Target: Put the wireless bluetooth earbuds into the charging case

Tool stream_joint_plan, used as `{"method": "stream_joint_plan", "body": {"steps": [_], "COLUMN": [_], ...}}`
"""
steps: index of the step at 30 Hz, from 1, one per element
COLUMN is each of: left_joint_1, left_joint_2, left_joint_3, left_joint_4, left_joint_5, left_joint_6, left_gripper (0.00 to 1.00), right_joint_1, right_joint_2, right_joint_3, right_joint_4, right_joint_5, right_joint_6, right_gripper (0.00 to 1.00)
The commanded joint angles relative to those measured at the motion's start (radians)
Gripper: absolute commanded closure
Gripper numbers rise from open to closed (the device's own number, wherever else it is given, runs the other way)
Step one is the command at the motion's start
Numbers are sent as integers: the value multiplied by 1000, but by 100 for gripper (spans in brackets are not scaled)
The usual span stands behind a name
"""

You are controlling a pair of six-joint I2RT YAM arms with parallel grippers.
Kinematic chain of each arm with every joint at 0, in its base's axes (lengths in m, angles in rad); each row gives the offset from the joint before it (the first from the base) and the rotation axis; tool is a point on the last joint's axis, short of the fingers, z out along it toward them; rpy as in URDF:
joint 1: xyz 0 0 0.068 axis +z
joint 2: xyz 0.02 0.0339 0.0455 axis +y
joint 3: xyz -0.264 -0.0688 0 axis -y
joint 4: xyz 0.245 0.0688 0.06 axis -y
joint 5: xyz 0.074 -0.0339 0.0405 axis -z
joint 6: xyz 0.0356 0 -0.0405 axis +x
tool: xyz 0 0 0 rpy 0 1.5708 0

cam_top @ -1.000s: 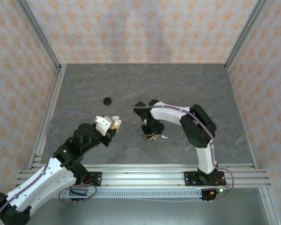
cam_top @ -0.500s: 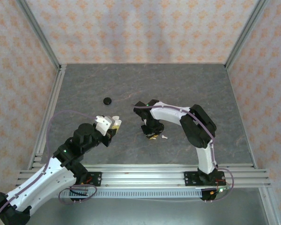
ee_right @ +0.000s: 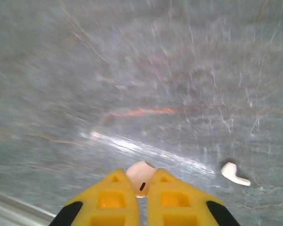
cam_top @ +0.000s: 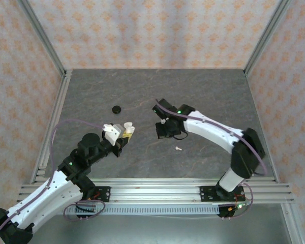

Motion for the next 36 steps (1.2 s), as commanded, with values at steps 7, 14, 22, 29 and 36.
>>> {"method": "stream_joint_plan", "body": {"steps": [7, 14, 22, 29, 36], "left_joint_1": [-8, -10, -11, -13, -15], "left_joint_2": [47, 134, 188, 184, 179], "left_joint_3": [43, 105, 170, 177, 180], "left_joint_4": [227, 326, 347, 329, 331], "left_joint_5": [1, -14, -8, -12, -16], "left_joint_6": [60, 83, 83, 79, 71], "left_gripper": [100, 100, 100, 100, 100], "right_joint_1": [1, 4, 22, 47, 92], "right_joint_2": [-318, -371, -342, -324, -321], "right_joint_3": [-72, -98, -136, -143, -175], "right_joint_4": [403, 661, 865, 950, 1009], "right_joint_5": [-29, -115, -155, -160, -120], "right_joint_6": [202, 360, 531, 599, 619], "right_gripper": [90, 90, 90, 90, 90]}}
